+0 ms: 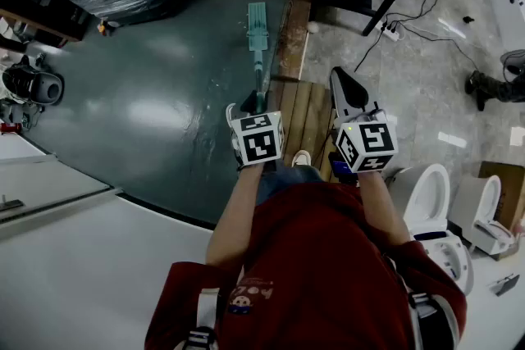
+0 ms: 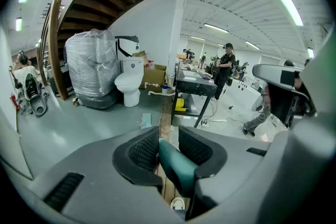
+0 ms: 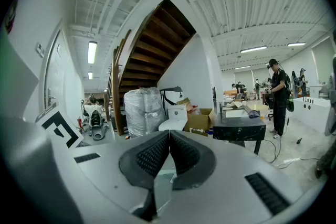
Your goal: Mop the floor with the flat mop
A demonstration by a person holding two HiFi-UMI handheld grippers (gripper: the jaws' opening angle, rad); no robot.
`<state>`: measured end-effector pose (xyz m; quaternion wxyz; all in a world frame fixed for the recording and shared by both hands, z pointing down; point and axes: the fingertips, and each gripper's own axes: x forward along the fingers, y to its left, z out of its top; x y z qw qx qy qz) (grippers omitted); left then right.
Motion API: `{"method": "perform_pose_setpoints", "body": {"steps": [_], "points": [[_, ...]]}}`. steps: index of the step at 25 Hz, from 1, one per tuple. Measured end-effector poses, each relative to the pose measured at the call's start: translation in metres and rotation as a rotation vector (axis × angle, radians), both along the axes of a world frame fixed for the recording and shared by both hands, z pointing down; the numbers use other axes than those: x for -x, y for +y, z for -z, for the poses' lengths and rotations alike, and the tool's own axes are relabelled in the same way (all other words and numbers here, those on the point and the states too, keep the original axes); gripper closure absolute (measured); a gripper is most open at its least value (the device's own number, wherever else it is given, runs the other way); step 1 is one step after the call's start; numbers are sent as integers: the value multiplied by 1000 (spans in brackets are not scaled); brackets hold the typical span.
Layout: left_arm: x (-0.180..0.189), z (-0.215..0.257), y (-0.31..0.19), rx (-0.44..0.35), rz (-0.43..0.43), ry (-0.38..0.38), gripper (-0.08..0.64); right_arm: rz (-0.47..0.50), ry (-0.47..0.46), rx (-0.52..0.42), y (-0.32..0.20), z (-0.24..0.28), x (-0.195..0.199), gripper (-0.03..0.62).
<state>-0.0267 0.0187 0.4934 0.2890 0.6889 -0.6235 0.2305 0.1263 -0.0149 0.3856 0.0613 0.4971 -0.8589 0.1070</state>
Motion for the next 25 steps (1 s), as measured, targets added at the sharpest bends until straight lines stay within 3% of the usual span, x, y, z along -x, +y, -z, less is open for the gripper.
{"method": "perform_pose_setpoints", "body": {"steps": [25], "points": [[21,5,-50,-70,-34,-74,443,-23,-10,28,-29,-13,22,572]]}}
